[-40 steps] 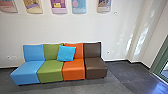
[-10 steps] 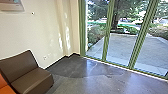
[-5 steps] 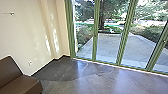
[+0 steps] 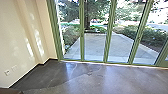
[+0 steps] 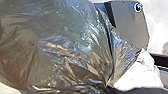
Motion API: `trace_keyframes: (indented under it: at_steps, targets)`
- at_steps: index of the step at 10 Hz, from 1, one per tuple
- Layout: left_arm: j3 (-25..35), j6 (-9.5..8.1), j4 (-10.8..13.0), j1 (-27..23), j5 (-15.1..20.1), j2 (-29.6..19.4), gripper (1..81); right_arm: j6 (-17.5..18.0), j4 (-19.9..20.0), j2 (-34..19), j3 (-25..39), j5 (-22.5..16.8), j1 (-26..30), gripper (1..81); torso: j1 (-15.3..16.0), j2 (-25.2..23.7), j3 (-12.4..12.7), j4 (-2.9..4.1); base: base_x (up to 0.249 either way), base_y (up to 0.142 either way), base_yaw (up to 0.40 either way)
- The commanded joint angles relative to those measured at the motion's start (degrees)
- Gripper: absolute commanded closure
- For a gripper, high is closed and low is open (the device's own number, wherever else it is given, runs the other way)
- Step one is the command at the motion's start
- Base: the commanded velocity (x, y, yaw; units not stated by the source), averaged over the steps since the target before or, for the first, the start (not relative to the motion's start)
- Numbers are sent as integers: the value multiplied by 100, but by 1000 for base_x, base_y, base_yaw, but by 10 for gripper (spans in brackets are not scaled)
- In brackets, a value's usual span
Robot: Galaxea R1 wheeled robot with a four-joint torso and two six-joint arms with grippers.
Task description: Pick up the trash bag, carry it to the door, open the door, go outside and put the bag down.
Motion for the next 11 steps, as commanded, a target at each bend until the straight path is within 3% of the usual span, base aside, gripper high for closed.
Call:
trace_keyframes:
  at_steps: [1, 3, 4, 11]
  targets:
    - [-2, 19, 29, -325, 407, -15, 811, -25, -62, 45, 47, -302, 141, 10, 0, 0, 0, 9, 0, 0, -338]
    - [-2, 19, 38, -325, 407, -6, 811, -25, -71, 45, 47, -302, 132, 10, 0, 0, 0, -321, 0, 0, -337]
    - [-2, 19, 46, -325, 407, -6, 811, -25, -62, 45, 47, -302, 141, 10, 0, 0, 0, -411, 0, 0, -337]
    - [-2, 19, 55, -324, 407, 12, 811, -25, -44, 45, 29, -302, 132, 10, 0, 0, 2, -422, 0, 0, -338]
